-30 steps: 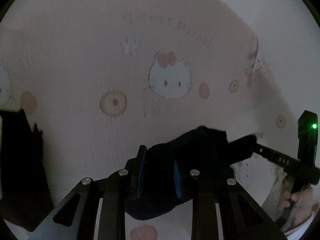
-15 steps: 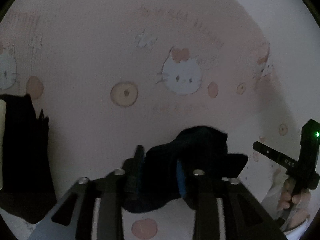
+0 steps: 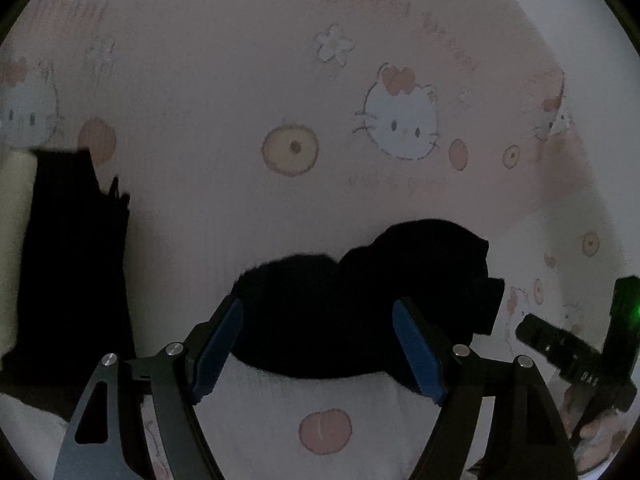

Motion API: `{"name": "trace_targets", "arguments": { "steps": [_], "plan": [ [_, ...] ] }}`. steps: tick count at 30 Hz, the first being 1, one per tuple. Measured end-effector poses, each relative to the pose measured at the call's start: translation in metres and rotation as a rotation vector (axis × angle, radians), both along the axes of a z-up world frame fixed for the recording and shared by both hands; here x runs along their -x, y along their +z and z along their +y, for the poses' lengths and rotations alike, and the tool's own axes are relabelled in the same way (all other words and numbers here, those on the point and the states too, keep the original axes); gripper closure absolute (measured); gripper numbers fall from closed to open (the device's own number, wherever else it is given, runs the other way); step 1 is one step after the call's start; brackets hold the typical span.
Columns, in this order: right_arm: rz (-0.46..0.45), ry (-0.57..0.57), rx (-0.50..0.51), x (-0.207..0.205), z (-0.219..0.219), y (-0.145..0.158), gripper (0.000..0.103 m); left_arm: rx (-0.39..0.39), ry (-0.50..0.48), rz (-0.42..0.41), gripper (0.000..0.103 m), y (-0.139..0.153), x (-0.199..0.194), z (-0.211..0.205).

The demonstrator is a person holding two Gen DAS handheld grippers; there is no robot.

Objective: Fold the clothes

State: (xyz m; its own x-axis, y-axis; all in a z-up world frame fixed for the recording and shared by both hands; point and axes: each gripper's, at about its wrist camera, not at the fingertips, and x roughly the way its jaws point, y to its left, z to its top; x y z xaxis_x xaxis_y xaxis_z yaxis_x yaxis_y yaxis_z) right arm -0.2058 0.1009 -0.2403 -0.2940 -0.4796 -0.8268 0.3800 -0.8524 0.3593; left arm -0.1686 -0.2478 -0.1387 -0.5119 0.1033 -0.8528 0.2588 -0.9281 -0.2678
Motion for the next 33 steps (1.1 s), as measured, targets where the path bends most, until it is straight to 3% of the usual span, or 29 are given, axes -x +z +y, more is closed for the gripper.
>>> {"name": "trace_targets", "arguments": {
  "steps": [7, 11, 16, 19, 27, 33],
  "plan": [
    [-0.098, -0.016, -0.001, -0.009, 0.000, -0.041, 0.035, 0.016, 0.019, -0.062, 0.027, -0.026, -0.005, -0.006],
    [-0.110, 0.034, -0.031, -0.013, -0.008, -0.058, 0.035, 0.040, 0.027, -0.113, 0.027, -0.049, -0.009, -0.006],
    [-0.055, 0.143, -0.081, -0.023, -0.024, -0.072, 0.035, 0.065, 0.049, -0.153, 0.027, -0.070, -0.016, -0.004],
    [-0.053, 0.183, -0.060, -0.028, -0.031, -0.077, 0.035, 0.076, 0.045, -0.147, 0.027, -0.074, -0.016, -0.002],
    [-0.038, 0.238, -0.091, -0.029, -0.047, -0.095, 0.035, 0.087, 0.046, -0.140, 0.027, -0.088, -0.010, 0.000],
    [0.088, 0.289, -0.145, -0.040, -0.059, -0.091, 0.035, 0.050, 0.069, -0.115, 0.027, -0.098, -0.006, 0.002]
  ]
}}
